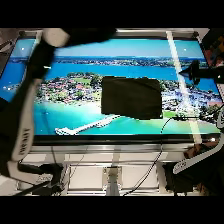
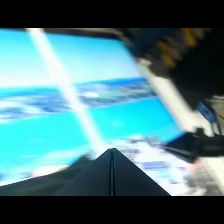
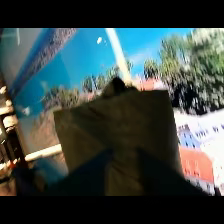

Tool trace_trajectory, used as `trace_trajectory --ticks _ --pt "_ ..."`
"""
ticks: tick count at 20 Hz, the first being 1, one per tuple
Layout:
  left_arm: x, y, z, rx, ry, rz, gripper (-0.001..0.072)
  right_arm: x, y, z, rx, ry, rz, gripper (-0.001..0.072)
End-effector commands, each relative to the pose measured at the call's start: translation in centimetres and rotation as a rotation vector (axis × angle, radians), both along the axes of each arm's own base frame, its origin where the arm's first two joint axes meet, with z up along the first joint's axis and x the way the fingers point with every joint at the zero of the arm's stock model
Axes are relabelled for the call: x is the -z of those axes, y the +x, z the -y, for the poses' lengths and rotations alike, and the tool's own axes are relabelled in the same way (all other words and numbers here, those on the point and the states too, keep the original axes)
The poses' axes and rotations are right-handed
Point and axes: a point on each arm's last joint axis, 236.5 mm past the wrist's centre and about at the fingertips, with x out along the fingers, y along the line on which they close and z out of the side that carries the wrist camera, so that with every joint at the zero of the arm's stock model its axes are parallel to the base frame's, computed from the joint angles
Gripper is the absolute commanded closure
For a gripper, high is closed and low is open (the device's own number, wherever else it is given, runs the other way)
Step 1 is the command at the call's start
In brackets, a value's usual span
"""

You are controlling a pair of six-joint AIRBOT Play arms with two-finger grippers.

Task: Fold the clothes and pants, and hang the long-sleeved shirts on hangers.

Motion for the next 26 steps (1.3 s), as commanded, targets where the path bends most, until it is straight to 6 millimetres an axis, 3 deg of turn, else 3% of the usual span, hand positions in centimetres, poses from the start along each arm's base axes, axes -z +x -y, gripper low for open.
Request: trace_trajectory --ticks 1,3,5,7,14,21,26 --pt "-3.2 -3.8 -9.4 -0.125 0.143 -0.016 0.0685 3.6 -3.7 -2.6 -0.071 0.158 -0.113 0.0259" --pt "-4.9 -5.9 -11.4 -0.145 0.155 -0.004 0.0684 4.8 -5.1 -3.1 -0.099 0.16 -0.161 0.026" --pt "-6.0 -7.5 -12.2 -0.149 0.161 0.008 0.0684 5.2 -5.9 -3.1 -0.125 0.144 -0.186 0.0251" --pt "-6.8 -8.3 -12.3 -0.147 0.159 0.023 0.0684 5.3 -7.0 -3.7 -0.168 0.141 -0.216 0.0016" --pt "-6.8 -8.4 -12.2 -0.143 0.164 0.028 0.0684 7.8 -8.7 -7.2 -0.246 0.129 -0.3 0.001" --pt "-6.2 -9.1 -11.9 -0.105 0.196 0.017 0.0684 7.6 -7.7 -7.8 -0.259 0.177 -0.237 0.0004" --pt "-6.5 -9.5 -11.2 -0.069 0.186 0.03 0.0684 10.5 -8.6 -8.8 -0.31 0.262 -0.259 0.0004"
